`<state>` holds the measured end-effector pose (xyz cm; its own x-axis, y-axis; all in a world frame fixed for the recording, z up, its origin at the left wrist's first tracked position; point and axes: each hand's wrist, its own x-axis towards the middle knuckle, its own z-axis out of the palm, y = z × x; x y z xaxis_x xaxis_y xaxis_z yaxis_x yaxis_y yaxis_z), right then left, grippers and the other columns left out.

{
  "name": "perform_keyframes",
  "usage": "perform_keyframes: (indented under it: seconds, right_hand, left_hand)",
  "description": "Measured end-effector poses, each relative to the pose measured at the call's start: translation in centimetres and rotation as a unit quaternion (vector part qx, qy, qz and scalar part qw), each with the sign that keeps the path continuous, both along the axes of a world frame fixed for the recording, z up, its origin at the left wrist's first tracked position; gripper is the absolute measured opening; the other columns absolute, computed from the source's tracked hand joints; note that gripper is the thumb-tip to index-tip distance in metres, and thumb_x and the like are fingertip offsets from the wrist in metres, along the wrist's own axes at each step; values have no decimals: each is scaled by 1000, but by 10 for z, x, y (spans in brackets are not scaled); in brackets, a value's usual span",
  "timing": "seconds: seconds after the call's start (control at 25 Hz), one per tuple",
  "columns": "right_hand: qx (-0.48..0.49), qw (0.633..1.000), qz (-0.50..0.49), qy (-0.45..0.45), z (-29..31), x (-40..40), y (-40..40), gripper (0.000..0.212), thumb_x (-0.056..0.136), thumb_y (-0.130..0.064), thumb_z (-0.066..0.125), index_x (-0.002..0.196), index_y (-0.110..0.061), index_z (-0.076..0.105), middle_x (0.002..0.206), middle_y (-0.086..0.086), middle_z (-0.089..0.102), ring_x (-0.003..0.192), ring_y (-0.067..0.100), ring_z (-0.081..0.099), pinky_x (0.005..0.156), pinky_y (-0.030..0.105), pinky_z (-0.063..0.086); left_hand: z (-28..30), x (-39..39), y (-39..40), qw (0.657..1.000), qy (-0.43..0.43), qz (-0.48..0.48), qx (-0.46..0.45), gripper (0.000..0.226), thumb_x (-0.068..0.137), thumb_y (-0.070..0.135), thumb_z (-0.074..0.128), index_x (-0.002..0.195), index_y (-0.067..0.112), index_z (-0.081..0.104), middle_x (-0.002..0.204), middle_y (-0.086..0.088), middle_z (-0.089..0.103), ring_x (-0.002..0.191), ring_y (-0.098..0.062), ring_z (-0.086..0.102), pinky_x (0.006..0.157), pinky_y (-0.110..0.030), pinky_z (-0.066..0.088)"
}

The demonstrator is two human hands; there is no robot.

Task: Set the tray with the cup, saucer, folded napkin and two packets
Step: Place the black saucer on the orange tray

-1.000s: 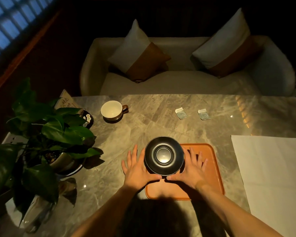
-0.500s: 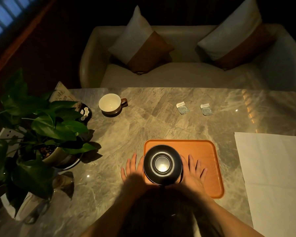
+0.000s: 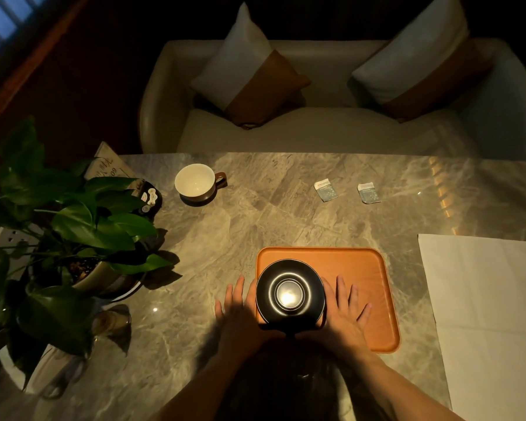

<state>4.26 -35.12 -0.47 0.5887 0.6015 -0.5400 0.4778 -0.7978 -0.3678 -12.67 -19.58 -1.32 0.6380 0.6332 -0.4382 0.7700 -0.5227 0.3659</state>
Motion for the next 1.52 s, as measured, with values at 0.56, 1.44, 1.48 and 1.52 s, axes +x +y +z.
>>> perform_keyframes:
  seconds: [0.56,1.44,1.48,1.52]
  right_hand:
    - [-7,1000,2,9,2,3,-1,147,30,-99,54,141,-50,-29,159,-5,-30,139,27,-38,108,65,-19]
    - [-66,974,211,-43,44,91,22,70,78,-71,56,137,-37,45,144,-1,49,132,24,43,109,52,33]
    - [-74,975,207,-43,47,95,32,65,80,-69,55,135,-35,48,138,-1,55,127,23,48,105,48,38]
    - [-82,976,199,-38,50,99,43,62,82,-68,56,133,-33,51,133,-1,59,122,23,52,102,45,42]
  left_hand:
    - [-8,-6,-1,1000,10,1,0,137,46,97,50,152,37,-13,162,2,-14,149,-24,-15,115,-58,-5]
    - [48,-18,58,995,27,51,-84,72,83,61,64,142,24,47,147,-1,46,131,-18,45,109,-34,38]
    - [50,-18,65,995,29,54,-79,69,84,61,63,141,25,48,146,-1,47,130,-18,46,108,-34,39]
    - [52,-17,72,995,27,56,-75,67,84,60,63,140,25,50,145,-1,49,129,-18,47,107,-34,41]
